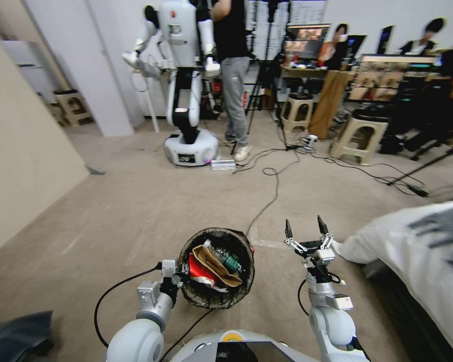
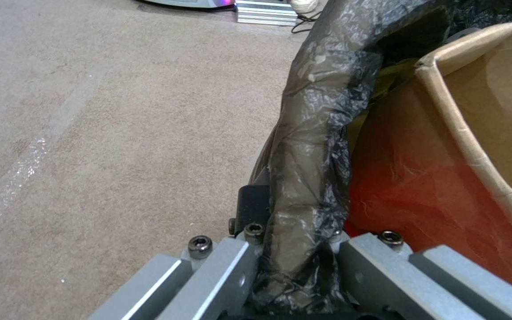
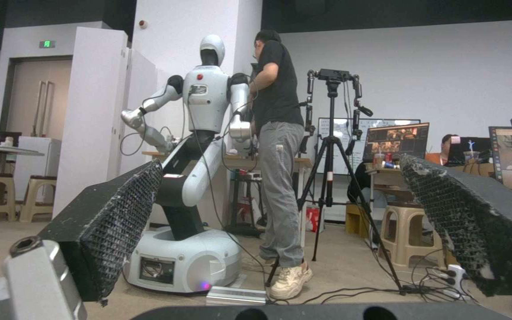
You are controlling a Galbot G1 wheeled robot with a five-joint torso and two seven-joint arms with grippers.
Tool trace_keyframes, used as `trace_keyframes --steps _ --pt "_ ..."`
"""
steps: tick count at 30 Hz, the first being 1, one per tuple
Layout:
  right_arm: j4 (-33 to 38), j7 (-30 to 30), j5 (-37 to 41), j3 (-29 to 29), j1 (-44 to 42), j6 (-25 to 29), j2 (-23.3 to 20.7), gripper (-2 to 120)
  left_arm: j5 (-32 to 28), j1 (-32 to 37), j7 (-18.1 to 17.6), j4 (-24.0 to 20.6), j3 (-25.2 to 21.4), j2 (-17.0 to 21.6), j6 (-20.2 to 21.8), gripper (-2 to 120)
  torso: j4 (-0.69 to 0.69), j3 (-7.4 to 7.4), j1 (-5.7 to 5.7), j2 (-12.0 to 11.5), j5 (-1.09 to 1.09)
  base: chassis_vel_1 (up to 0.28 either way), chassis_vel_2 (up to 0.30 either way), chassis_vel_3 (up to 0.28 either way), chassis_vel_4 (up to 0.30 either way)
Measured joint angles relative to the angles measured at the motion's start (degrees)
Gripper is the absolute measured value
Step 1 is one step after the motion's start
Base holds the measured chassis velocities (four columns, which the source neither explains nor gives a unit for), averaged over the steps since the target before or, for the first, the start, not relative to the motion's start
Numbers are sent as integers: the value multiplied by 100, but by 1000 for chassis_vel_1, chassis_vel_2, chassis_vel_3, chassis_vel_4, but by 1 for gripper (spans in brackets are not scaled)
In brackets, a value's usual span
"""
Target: Pick up the trash bin, then pick up the garbage from the floor and place it into the trash bin.
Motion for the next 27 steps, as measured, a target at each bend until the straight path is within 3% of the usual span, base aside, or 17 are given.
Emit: trace_keyframes --steps 19,27 --pt "-30 -14 -64 20 4 31 25 100 -29 -30 1 -32 0 10 -16 0 2 0 0 0 0 0 0 0 0" --pt "-52 -29 -94 13 0 43 43 100 -485 -293 -162 -8 -402 1 250 0 2 0 0 0 0 0 0 0 0"
